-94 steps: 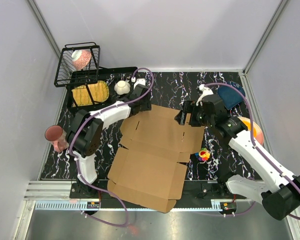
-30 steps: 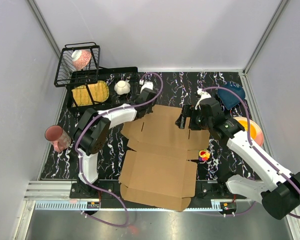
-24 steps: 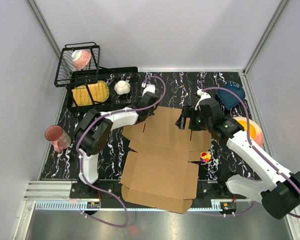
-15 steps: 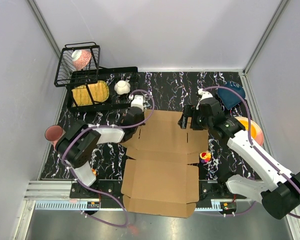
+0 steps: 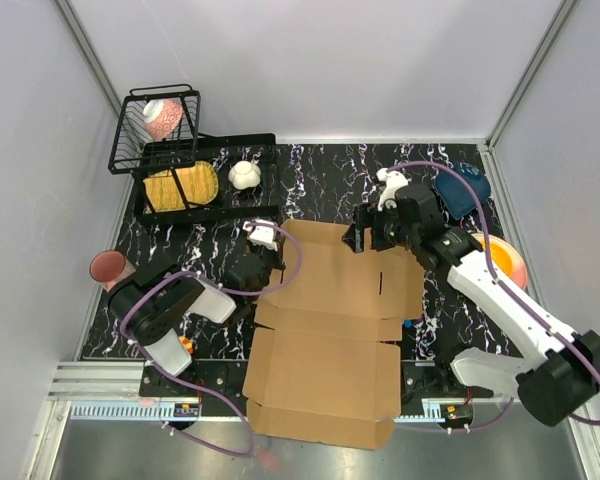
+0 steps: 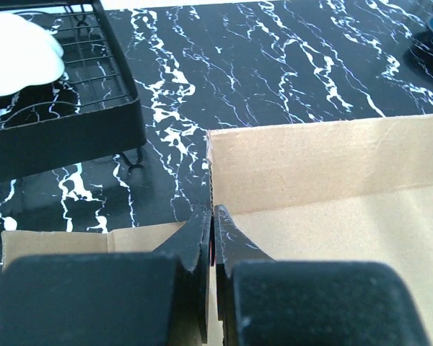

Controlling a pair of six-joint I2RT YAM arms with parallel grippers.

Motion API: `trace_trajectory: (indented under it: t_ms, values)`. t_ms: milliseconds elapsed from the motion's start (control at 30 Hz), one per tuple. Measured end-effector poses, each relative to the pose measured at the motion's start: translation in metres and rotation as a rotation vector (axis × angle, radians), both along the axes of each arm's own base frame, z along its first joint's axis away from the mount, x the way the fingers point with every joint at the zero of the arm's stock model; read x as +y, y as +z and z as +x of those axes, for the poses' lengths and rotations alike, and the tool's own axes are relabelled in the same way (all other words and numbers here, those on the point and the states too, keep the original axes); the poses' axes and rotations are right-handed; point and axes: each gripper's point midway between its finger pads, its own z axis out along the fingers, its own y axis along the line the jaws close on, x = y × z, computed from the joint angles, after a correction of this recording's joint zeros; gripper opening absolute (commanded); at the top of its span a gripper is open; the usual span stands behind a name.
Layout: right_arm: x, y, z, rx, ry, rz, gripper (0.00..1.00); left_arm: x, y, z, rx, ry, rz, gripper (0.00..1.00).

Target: Fold the paper box

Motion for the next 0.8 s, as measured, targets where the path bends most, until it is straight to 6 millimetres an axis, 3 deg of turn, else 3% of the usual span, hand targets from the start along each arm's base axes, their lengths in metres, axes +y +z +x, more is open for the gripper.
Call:
trace_trajectory:
  t_ms: [267, 433, 567, 700, 800]
  values:
    - [0.027, -0.02, 0.009, 0.002, 0.175, -0.018, 0.84, -0.018, -0.036, -0.029, 0.017, -0.083, 0.127, 0.0]
    - [0.04, -0.024, 0.021, -0.054, 0.255, -0.032, 0.81, -0.026, -0.042, -0.038, 0.008, -0.104, 0.164, 0.0]
    - [0.051, -0.05, 0.036, -0.045, 0.334, -0.091, 0.81, -0.028, -0.04, -0.039, -0.008, -0.108, 0.18, 0.0]
    - [0.054, -0.084, 0.039, 0.003, 0.394, -0.142, 0.78, -0.024, -0.042, -0.043, -0.015, -0.11, 0.205, 0.0]
    - [0.057, -0.098, 0.039, 0.027, 0.422, -0.142, 0.79, -0.018, -0.043, -0.046, -0.017, -0.109, 0.225, 0.0]
